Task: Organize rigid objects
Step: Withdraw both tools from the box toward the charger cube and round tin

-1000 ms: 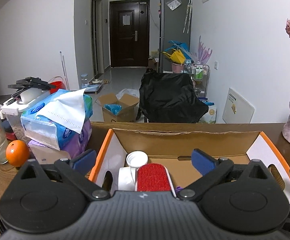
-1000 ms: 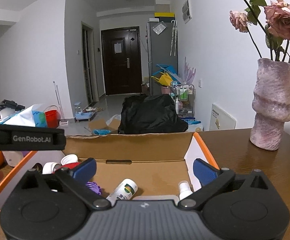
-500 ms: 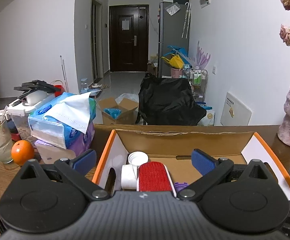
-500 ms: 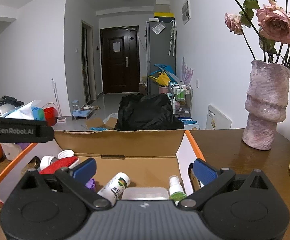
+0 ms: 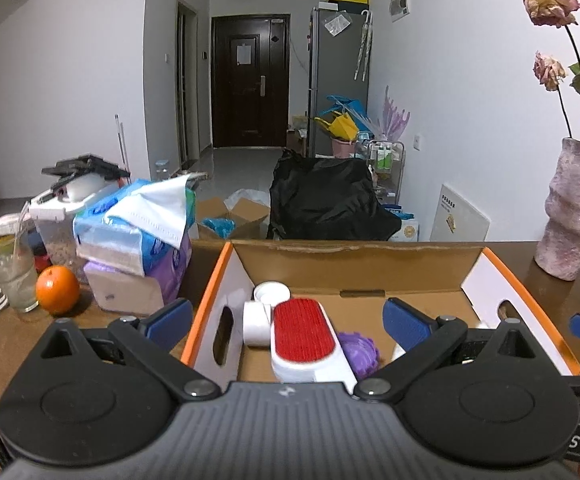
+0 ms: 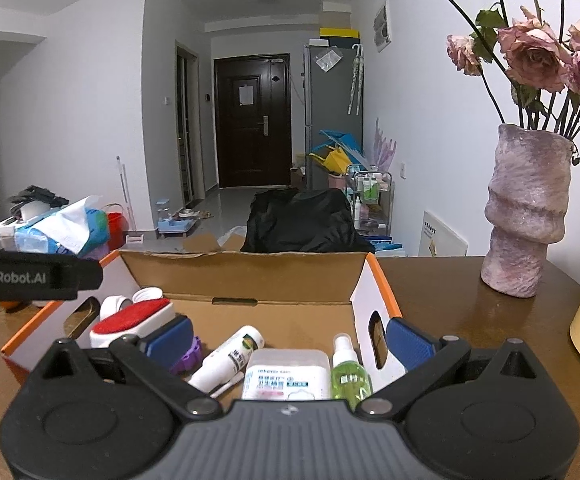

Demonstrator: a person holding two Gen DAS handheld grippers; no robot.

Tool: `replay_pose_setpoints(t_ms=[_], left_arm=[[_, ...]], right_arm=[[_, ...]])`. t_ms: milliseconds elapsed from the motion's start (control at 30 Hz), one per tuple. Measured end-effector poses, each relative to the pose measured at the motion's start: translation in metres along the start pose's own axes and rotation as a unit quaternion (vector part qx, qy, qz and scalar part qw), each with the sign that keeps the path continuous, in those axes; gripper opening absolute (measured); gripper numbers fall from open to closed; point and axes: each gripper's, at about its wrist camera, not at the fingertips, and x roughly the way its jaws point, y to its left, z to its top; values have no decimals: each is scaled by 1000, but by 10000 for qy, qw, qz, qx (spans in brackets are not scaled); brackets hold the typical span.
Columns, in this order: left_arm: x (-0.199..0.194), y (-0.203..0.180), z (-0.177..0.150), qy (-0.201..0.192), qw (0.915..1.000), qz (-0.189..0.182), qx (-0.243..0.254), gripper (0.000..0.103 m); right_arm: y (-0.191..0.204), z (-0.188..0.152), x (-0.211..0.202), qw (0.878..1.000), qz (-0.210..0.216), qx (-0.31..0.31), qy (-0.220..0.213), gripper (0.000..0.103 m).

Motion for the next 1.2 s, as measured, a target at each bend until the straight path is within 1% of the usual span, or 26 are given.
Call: replay_pose_setpoints(t_ms=[300,700,1200], left_arm=[[-26,1,-18,72,9999,51,-99,103],[-56,-6,-42,96,9999,35,-48,103],[-78,-16,-74,438,9990,3,43,103]], right_arm=[[-1,-9,-23,9999,92,-72,32,103],[-17,-28,-57,9999,18,-108,73,103],[-35,-51,-87,9997,19,-117,228,103]])
